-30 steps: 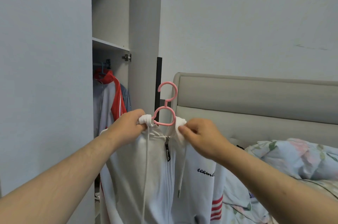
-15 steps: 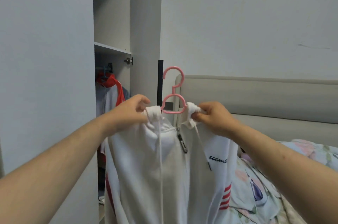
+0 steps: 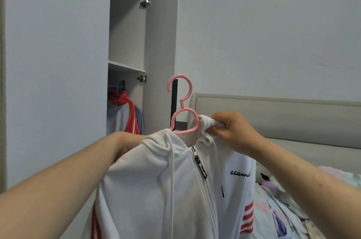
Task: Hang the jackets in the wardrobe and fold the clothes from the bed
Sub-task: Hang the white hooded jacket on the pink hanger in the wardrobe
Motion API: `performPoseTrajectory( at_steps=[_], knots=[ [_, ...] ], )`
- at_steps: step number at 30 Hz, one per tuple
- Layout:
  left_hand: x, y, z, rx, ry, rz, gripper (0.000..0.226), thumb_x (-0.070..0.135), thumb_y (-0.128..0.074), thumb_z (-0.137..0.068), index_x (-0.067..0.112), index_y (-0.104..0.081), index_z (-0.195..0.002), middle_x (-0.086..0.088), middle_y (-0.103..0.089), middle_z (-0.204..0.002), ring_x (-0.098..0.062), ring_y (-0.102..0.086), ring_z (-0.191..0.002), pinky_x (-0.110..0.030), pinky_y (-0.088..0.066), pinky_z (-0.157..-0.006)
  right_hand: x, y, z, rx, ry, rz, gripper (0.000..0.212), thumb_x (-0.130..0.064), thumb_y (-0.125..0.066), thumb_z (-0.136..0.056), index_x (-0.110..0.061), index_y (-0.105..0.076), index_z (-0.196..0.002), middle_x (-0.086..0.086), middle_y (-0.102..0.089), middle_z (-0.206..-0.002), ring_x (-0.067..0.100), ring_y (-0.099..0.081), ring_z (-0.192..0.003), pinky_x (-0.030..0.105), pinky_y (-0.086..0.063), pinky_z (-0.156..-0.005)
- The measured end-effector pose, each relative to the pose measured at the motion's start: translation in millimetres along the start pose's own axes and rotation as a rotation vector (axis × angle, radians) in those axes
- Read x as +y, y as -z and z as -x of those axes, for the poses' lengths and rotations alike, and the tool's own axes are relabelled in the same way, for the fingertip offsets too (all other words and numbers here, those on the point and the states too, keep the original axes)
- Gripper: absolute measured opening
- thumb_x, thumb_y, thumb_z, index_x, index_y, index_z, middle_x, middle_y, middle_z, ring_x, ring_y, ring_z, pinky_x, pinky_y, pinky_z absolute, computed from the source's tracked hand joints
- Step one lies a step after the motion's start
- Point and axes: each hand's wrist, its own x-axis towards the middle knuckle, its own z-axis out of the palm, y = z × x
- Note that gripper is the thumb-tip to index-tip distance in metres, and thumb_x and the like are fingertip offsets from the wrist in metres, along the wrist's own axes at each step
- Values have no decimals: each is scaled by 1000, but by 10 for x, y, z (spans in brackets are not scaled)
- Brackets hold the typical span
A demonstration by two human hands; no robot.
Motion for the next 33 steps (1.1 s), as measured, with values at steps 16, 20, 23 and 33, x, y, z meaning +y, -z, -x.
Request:
performPoseTrajectory(
  at_steps=[16, 20, 23, 33],
  knots=[
    [197, 238, 58, 332, -239, 569, 17, 6, -52, -96, 8, -65, -85, -10, -64, -74, -21, -61, -63, -30, -52, -59, 81, -137, 74, -203, -126, 32, 38, -29, -77, -81, -17, -50, -57, -11, -40, -49, 5, -34, -48, 21, -27, -47],
    [392, 256, 184, 407, -429, 693, 16, 6, -50, -98, 7, -65, -94, -9, -66, -71, -19, -63, -59, -28, -56, -53, 79, -125, 43, -227, -223, 44, 30, -34, -74, -82, -22, -52, -66, -16, -50, -56, 1, -41, -52, 17, -31, -48],
    [447, 176, 257, 398, -533, 679, 16, 7, -51, -98, 6, -66, -94, -8, -66, -72, -18, -64, -61, -27, -57, -56, 48, -83, 46, -325, -295, 31, 20, -34, -69, -86, -20, -58, -77, -13, -57, -69, 4, -48, -61, 20, -36, -56],
    [125, -193, 166, 562, -478, -307, 29, 50, -67, -72, 28, -57, -88, 6, -62, -82, -13, -60, -75, -35, -50, -70, 12, -93, 147, -243, -369, -278, 15, -2, -67, -81, -6, -68, -95, 8, -72, -87, 11, -61, -76, 28, -50, -72]
  ],
)
